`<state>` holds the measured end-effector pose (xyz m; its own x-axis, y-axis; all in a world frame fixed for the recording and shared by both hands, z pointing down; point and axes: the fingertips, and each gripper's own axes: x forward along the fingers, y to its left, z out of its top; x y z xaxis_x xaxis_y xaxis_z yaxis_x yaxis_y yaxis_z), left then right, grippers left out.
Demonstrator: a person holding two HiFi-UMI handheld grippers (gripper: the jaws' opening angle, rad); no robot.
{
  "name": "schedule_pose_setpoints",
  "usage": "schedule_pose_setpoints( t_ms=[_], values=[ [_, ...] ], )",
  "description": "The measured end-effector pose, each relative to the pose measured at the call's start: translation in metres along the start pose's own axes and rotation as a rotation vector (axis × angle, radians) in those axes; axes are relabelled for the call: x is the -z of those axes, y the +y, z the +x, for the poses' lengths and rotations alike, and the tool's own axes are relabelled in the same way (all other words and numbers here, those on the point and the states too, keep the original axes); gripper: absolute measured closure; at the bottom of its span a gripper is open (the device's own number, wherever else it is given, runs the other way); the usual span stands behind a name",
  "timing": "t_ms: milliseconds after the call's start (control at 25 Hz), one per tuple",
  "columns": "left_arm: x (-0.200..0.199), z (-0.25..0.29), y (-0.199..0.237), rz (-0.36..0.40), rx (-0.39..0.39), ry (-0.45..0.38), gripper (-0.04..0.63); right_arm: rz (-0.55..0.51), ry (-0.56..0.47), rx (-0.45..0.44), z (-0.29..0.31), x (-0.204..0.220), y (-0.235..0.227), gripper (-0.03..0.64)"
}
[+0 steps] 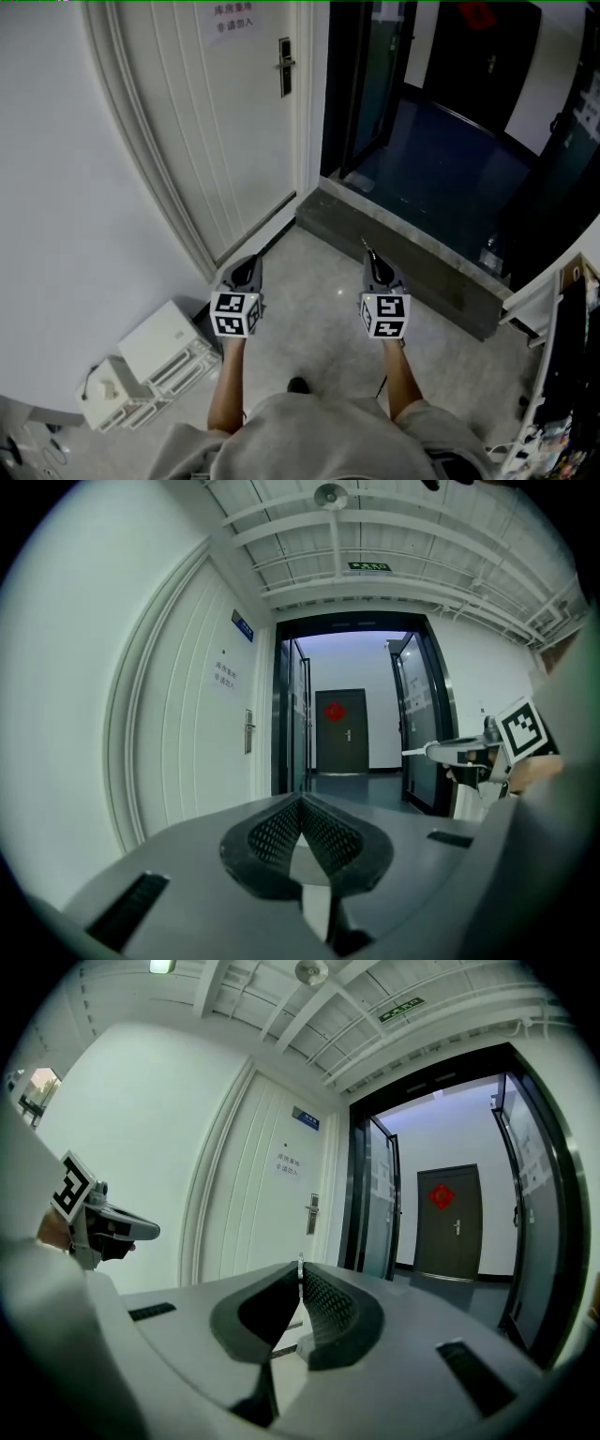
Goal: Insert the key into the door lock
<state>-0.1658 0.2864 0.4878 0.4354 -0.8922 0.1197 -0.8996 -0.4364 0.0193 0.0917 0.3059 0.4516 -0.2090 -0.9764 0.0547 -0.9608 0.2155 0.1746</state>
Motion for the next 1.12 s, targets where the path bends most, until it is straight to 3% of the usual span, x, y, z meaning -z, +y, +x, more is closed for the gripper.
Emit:
schedule_pose_setpoints(
  t_ms=[320,680,1120],
  values=[
    [-0.002,0.059,0.043,0.006,0.007,0.005,0.578,0.008,0.006,0.002,0.072,0.006,-0.002,0.588],
    [0.015,0.120,0.062,0.004,0.022,0.041,0.578,0.025,0.032,0.006,0.129,0.028,-0.017,0.588],
    [0.004,0.255,0.097,0.004,-0.007,0.055,0.578,0.028,0.029,-0.029,0.265,0.034,-0.071,0.587]
  ],
)
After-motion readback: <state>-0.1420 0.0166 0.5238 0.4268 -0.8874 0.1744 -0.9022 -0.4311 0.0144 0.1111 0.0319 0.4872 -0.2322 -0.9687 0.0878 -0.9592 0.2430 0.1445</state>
